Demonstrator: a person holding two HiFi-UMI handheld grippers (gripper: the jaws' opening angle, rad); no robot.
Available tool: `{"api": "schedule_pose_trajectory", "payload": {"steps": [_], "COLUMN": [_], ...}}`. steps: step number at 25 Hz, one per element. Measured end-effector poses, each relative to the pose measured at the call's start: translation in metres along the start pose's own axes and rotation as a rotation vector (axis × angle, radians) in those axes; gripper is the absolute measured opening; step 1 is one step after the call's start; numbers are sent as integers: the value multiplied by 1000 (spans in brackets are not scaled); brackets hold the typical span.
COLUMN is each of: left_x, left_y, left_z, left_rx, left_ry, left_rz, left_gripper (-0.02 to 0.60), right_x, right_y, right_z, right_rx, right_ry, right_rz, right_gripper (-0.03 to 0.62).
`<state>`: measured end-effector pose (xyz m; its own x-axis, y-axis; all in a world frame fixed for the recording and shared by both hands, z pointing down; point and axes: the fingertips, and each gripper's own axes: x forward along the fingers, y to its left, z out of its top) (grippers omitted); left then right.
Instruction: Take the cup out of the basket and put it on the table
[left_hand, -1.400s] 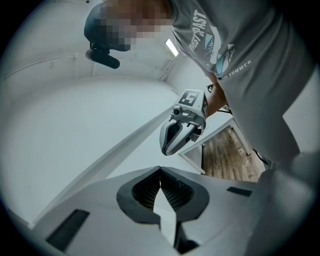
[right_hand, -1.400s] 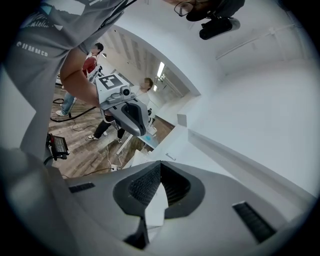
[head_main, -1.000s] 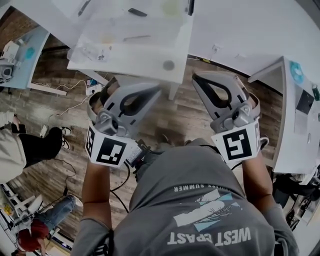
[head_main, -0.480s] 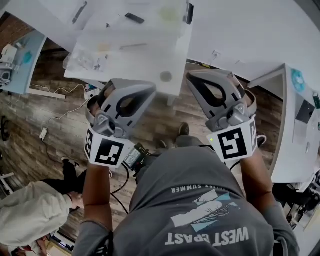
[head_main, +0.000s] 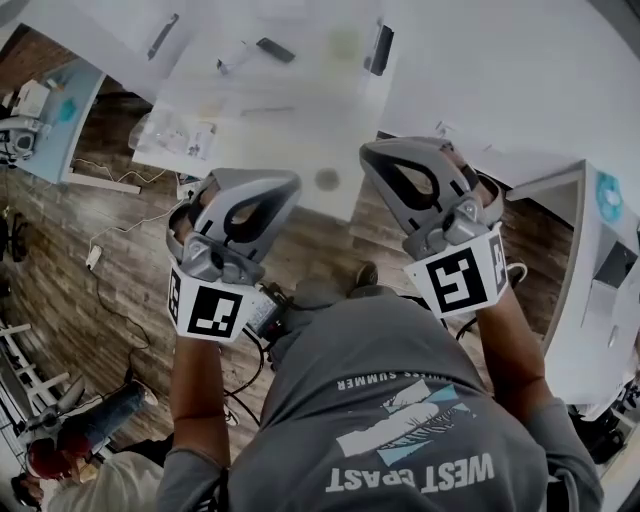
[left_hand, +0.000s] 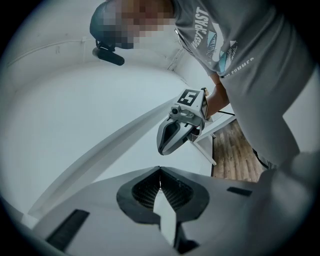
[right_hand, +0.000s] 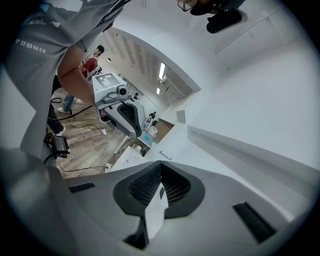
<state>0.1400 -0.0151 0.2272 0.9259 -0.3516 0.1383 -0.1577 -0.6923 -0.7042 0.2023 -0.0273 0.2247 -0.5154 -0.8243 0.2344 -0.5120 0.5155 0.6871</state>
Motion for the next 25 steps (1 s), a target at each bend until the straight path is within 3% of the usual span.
{"api": "schedule_pose_trajectory", "payload": {"steps": [4, 16, 25], "left_x": [7, 17, 19], "left_y": [8, 84, 116], "left_z": [-16, -84, -126], "left_rx": [-11, -6, -21], "left_ry": [27, -58, -129], "left_rz": [-4, -12, -48], "left_gripper": [9, 9, 9], "right_x": [18, 109, 174], "right_y": [-7, -51, -85], "right_z": [-11, -18, -42], "right_rx": [18, 9, -28], "right_ry": [-6, 56, 196], "right_rz": [18, -34, -44], "right_gripper": [12, 12, 12]}}
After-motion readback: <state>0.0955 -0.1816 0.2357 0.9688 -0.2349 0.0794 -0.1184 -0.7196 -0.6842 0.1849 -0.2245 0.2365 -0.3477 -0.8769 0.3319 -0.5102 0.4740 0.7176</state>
